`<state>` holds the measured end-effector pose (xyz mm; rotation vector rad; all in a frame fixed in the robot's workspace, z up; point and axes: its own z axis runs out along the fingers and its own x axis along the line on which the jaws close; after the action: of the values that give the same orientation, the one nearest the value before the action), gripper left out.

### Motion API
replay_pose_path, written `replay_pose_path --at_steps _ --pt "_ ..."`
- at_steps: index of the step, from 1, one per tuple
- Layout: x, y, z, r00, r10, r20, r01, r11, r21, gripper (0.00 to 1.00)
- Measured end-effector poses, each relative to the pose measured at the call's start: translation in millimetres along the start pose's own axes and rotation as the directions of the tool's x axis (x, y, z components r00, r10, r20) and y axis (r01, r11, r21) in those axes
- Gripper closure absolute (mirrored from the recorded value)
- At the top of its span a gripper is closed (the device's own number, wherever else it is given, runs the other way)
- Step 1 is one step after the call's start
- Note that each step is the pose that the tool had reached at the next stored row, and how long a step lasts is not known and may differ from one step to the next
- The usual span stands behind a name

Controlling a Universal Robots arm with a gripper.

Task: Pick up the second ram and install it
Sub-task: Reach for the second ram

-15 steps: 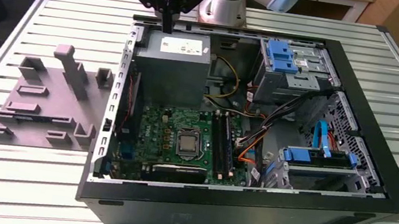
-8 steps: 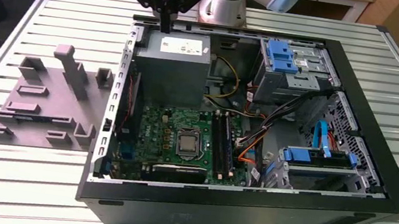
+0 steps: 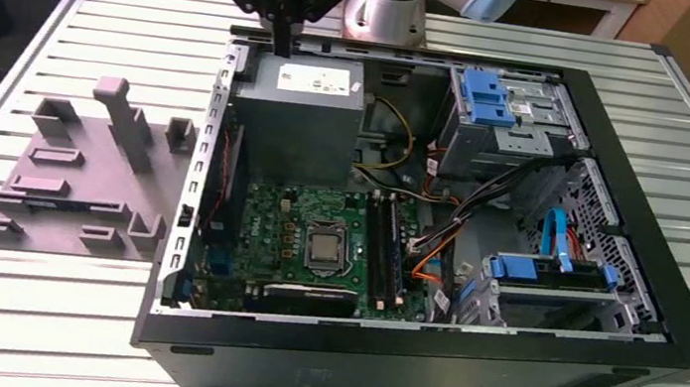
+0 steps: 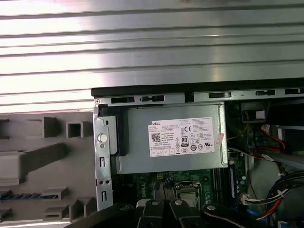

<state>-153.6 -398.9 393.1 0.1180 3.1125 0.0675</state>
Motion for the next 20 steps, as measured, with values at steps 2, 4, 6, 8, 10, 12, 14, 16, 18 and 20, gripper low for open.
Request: replay_pose_path --at_steps 2,4,6,8,10,12,14,16,18,20 --pt "0.9 -0.1 0.0 1.0000 0.000 0.0000 0.000 1.0000 -0.0001 0.89" --pt "1.7 -0.1 0.0 1.0000 0.000 0.0000 0.000 1.0000 -0.0001 0.89" --pt "2.5 -0.2 0.0 1.0000 0.000 0.0000 0.000 1.0000 -0.0001 0.89" --pt "3.4 -0.3 0.0 1.0000 0.000 0.0000 0.000 1.0000 -0.0001 0.89" --pt "4.3 -0.3 -0.1 1.0000 0.000 0.0000 0.000 1.0000 0.0000 0.89" --pt "5.0 -0.4 0.0 1.0000 0.000 0.0001 0.000 1.0000 -0.0002 0.89" --pt "5.6 -0.4 -0.1 1.0000 0.000 0.0000 0.000 1.0000 0.0000 0.89" --pt "6.3 -0.5 -0.1 1.0000 0.000 0.0000 0.000 1.0000 -0.0001 0.89" --pt "6.9 -0.5 -0.1 1.0000 0.000 0.0000 0.000 1.0000 -0.0001 0.89" --pt "7.5 -0.6 -0.1 1.0000 0.000 0.0000 0.000 1.0000 0.0000 0.89"
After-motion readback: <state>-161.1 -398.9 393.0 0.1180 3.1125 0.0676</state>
